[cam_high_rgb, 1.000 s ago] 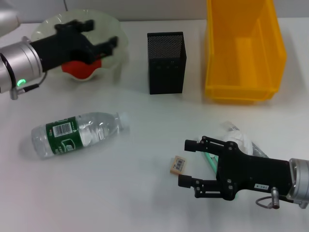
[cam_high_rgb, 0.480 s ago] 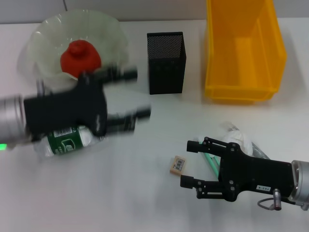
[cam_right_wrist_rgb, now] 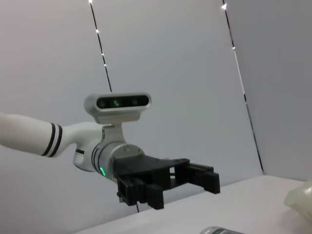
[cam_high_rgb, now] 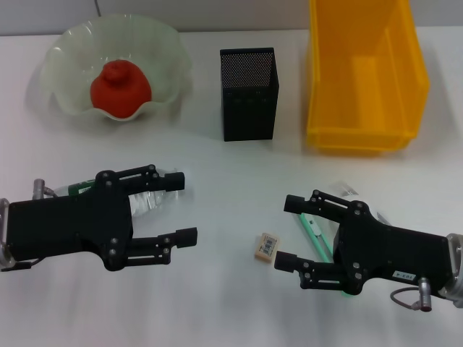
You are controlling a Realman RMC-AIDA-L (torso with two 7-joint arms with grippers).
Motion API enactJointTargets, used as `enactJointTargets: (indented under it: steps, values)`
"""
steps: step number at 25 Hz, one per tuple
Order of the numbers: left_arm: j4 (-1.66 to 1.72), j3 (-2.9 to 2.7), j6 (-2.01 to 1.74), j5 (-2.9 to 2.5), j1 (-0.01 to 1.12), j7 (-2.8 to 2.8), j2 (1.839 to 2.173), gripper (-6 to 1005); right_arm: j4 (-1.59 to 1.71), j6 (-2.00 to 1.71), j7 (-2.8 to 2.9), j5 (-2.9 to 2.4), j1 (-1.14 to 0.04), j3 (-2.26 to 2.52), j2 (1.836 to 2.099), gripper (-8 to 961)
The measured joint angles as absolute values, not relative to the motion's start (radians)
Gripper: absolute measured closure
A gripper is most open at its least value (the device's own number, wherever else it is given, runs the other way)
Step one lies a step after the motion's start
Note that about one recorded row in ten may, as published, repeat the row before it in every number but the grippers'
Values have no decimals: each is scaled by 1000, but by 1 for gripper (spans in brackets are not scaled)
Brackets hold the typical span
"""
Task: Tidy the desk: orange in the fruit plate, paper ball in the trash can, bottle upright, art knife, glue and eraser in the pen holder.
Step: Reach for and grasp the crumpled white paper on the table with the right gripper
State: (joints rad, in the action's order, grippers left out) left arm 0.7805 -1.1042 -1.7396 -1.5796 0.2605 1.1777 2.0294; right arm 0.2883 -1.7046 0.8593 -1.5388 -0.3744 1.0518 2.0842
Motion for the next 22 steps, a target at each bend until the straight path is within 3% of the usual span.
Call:
enactJointTargets:
  steps: [22]
  values:
    - [752,-1103,-1699,-1692,286,1181,2056,226,287,-1721,859,-1541,-361,1052,2083,105]
